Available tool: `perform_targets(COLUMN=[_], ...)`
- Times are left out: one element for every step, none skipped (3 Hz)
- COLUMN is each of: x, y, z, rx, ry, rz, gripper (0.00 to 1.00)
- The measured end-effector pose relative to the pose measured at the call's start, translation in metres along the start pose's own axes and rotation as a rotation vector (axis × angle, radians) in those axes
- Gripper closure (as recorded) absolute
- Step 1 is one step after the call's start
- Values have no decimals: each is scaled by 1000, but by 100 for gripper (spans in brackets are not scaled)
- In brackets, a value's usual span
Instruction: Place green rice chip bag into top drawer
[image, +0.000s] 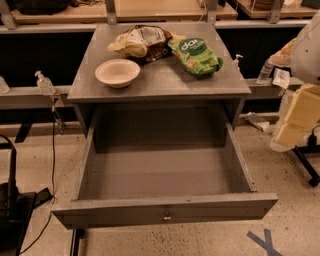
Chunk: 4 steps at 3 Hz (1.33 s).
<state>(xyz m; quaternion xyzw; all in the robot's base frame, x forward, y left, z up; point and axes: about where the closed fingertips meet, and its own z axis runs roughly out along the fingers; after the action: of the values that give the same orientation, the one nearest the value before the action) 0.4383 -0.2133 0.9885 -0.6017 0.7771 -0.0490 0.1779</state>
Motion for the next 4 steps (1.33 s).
perform_targets(x=[0,-13,-50,-78], y=[0,-30,-120,-185], z=[0,15,58,95], rx=[0,13,44,68], ry=[0,11,-62,-128], rz=[0,8,71,157], gripper=[0,0,0,0])
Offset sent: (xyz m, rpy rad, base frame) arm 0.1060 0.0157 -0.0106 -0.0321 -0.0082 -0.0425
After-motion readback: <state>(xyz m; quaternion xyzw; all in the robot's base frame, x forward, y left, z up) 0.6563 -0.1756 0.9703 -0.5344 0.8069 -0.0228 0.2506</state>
